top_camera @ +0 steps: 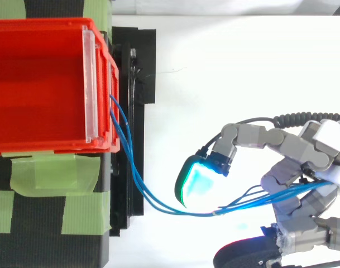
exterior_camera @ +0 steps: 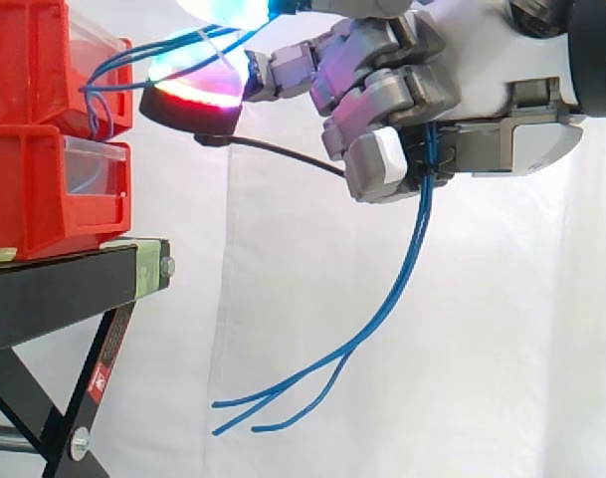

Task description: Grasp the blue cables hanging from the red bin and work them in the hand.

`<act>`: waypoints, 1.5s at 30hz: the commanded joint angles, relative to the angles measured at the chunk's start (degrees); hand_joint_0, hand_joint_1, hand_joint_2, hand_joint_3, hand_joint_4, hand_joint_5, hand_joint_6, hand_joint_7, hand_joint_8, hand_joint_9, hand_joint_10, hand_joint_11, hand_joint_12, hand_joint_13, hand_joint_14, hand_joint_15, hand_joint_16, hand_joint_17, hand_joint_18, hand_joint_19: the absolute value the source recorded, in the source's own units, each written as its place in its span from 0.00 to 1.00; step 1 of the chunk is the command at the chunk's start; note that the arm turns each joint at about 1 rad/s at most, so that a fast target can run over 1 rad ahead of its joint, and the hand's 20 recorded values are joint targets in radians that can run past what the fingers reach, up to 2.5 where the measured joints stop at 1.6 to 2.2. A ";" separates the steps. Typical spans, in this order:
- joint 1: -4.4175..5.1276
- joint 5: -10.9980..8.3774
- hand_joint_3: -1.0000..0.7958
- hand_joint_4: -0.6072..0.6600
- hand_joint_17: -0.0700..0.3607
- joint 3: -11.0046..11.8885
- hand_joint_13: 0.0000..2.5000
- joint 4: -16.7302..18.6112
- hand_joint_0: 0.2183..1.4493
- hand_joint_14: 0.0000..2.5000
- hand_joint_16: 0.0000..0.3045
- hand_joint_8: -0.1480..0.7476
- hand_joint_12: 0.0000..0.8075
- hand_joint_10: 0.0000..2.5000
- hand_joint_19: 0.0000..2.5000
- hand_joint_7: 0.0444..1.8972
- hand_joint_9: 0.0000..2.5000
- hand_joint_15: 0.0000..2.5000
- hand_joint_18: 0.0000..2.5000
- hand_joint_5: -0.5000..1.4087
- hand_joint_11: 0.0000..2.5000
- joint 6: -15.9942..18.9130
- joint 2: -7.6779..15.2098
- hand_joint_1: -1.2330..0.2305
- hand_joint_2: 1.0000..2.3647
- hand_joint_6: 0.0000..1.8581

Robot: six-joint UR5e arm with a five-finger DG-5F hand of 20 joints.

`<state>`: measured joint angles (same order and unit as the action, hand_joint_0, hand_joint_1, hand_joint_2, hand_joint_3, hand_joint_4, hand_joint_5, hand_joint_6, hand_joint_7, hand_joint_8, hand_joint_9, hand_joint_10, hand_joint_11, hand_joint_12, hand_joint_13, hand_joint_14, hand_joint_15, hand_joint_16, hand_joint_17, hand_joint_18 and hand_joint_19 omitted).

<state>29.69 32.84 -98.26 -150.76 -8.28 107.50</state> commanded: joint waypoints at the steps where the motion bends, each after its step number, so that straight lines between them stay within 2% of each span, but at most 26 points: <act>1: 0.01 -0.06 0.18 0.64 0.53 0.00 0.84 0.11 0.56 1.00 0.69 0.81 0.87 1.00 0.31 0.63 0.68 0.86 1.00 0.27 1.00 0.01 -0.01 0.32 0.01 0.26; 10: 0.01 -0.06 0.23 0.66 0.53 0.00 0.84 0.11 0.61 1.00 0.69 0.81 0.87 1.00 0.31 0.63 0.68 0.86 1.00 0.32 1.00 0.01 -0.01 0.36 0.01 0.28; 17: 0.01 -0.06 0.41 0.66 0.53 0.00 0.84 0.11 0.63 1.00 0.69 0.81 0.87 1.00 0.31 0.63 0.68 0.86 1.00 0.32 1.00 -0.07 -0.01 0.38 0.02 0.31; 28: 0.01 -0.06 0.51 0.68 0.53 0.00 0.84 0.20 0.64 1.00 0.69 0.81 0.87 1.00 0.31 0.64 0.68 0.86 1.00 0.35 1.00 -0.07 -0.01 0.40 0.01 0.28; 31: 0.01 -0.06 0.50 0.69 0.53 -0.09 0.84 0.20 0.64 1.00 0.69 0.81 0.87 1.00 0.31 0.64 0.68 0.86 1.00 0.35 1.00 -0.07 0.08 0.41 0.01 0.28; 36: 0.01 -0.06 0.39 0.70 0.53 0.00 0.84 0.20 0.59 1.00 0.69 0.81 0.87 1.00 0.31 0.66 0.68 0.86 1.00 0.36 1.00 -0.07 -0.01 0.43 0.01 0.24; 38: 0.01 -0.06 0.32 0.70 0.53 0.00 0.84 0.20 0.56 1.00 0.69 0.81 0.87 1.00 0.31 0.69 0.68 0.86 1.00 0.37 1.00 -0.07 -0.01 0.45 0.01 0.20; 45: 0.01 -0.06 0.33 0.70 0.53 0.00 0.84 0.20 0.56 1.00 0.69 0.81 0.87 1.00 0.31 0.69 0.68 0.86 1.00 0.38 1.00 -0.69 -0.01 0.44 0.01 0.19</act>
<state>29.71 32.82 -98.26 -150.56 -8.72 107.53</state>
